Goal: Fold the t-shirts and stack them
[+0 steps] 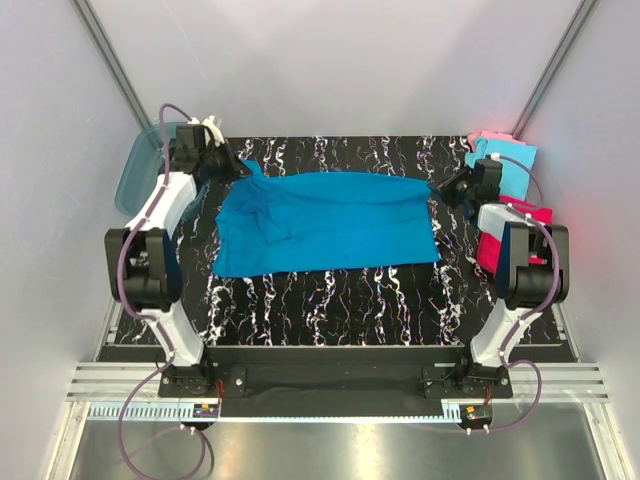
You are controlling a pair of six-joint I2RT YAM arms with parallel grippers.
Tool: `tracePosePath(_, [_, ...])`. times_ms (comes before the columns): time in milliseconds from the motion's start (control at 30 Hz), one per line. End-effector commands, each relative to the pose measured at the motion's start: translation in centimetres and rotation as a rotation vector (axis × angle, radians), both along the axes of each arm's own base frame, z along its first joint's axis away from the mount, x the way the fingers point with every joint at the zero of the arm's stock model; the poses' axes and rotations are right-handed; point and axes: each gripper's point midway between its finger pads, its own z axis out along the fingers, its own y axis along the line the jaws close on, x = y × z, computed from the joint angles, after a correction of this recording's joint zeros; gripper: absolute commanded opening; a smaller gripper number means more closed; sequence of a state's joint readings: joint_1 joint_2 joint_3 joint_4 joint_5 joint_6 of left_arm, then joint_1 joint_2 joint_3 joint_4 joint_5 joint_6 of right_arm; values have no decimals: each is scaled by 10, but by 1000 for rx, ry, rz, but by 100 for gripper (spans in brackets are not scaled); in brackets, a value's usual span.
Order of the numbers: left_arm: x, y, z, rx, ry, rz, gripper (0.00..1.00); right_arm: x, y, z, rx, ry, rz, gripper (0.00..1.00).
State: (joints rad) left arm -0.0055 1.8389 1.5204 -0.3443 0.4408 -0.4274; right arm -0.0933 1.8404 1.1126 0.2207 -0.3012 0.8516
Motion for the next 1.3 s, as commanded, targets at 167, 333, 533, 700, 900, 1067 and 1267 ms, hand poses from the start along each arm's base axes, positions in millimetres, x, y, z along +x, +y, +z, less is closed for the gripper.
tracePosePath(167, [-37,1,44,-16,-115,8,0,-17,-15,51,-25,-107,-87,0])
tracePosePath(333, [-60,1,56,-23,-131,18,0,-42,-20,53,-19,-100,-147,0])
tracePosePath(533, [-89,-1,52,-54,-106,34,0,-73,-26,48,-8,-62,-219,0])
tracePosePath(700, [-112,-2,44,-83,-85,64,0,-110,-22,21,34,-17,-258,0])
tracePosePath(900, [-139,3,26,-96,-79,132,0,-142,-21,-7,38,13,-282,0])
tracePosePath(1067, [-160,11,21,-87,-106,185,0,-150,-24,1,1,-15,-280,0])
tracePosePath(1267, [-180,28,-2,-50,-43,298,0,-160,-25,-1,-20,-37,-275,0])
